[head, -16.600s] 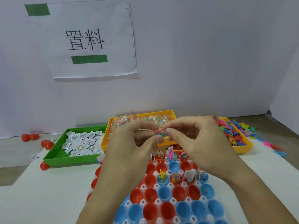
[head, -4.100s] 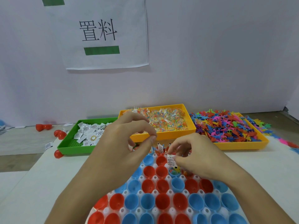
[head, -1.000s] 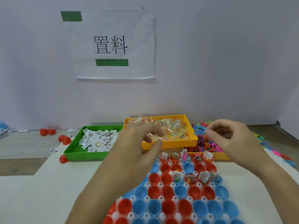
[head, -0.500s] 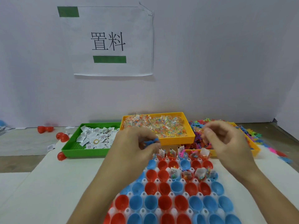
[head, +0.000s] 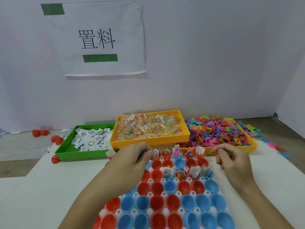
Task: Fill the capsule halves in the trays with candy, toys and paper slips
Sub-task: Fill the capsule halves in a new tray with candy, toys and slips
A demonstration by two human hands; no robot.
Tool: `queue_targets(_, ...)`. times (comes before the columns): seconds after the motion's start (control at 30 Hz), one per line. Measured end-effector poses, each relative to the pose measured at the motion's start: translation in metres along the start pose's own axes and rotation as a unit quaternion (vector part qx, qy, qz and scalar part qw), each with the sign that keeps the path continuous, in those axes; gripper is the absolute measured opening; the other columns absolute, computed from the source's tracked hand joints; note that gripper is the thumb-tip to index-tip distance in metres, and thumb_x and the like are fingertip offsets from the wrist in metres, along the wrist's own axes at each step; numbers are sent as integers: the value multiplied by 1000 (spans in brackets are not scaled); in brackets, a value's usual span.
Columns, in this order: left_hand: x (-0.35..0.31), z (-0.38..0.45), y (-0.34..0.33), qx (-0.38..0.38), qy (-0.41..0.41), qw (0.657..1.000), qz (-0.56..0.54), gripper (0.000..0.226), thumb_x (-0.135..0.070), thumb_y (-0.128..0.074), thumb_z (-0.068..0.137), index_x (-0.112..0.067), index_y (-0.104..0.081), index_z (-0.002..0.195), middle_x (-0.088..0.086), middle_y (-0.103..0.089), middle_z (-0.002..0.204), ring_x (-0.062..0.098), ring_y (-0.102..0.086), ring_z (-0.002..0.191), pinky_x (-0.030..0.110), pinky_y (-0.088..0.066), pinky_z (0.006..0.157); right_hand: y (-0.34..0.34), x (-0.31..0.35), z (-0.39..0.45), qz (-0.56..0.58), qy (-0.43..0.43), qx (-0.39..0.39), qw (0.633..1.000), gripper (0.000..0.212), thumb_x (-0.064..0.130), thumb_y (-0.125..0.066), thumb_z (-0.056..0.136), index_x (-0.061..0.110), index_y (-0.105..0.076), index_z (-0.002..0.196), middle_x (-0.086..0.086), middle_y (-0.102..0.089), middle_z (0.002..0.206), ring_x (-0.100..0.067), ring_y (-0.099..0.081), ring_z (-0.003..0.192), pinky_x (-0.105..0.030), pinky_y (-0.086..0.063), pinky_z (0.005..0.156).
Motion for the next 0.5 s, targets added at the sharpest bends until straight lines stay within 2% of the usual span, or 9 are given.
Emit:
queue_targets(0.1,5,-1,-4,1,6,1000,22,25,-16,-37,104,-27,-57,94,-10,-43,53,8,-34,45,23,-30,47,2,-2,-1,25,-17,-14,999,33,-9,-48,96,8,-67,74,-6,-51,53,-8,-43,47,-22,-32,45)
queue_targets(0.17,7,1,-5,17,8,997,79,23,-12,-34,104,-32,-46,97,-9,-49,57,9,-42,52,30,-41,53,3,-2,-2,32,-19,-19,999,32,-8,-48,96,8,-67,75,-5,-51,52,-9,-43,47,-21,-31,43)
queue_targets(0.23,6,4,-7,31,16,991,126,24,-11,-37,103,-33,-39,93,-6,-61,71,12,-57,66,33,-52,67,2,-2,-3,35,-22,-19,999,32,-9,-49,95,9,-67,76,-4,-51,51,-8,-42,46,-20,-30,42)
queue_targets(0.3,3,6,-10,50,15,986,159,25,-14,-46,101,-35,-44,88,-9,-64,85,12,-62,80,28,-54,72,3,-2,-3,39,-27,-19,999,32,-9,-49,94,9,-68,76,-2,-51,51,-8,-41,45,-20,-30,42)
queue_targets(0.37,2,10,-14,64,-4,974,216,27,-15,-57,97,-38,-55,83,-16,-60,92,7,-58,88,23,-50,78,4,-2,-3,41,-32,-21,998,32,-8,-49,94,10,-68,76,-1,-52,50,-8,-41,45,-21,-30,42)
queue_targets(0.43,1,15,-18,60,-15,966,252,25,-14,-62,94,-36,-65,84,-19,-55,90,5,-54,86,23,-47,81,4,-2,-3,42,-35,-24,998,33,-7,-50,94,12,-68,75,-1,-53,51,-8,-42,45,-23,-30,42)
queue_targets(0.5,2,18,-21,53,-17,966,253,22,-11,-66,91,-33,-64,85,-18,-57,85,6,-54,79,28,-49,77,4,-2,-3,40,-35,-25,998,33,-6,-50,94,12,-68,75,-1,-54,51,-9,-43,46,-22,-31,42)
Point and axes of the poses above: each hand's wrist, its own z-axis towards the middle knuckle, its own y-axis out of the back of the hand, x = y × z, the point moved 1 cm from there along z, towards the middle knuckle
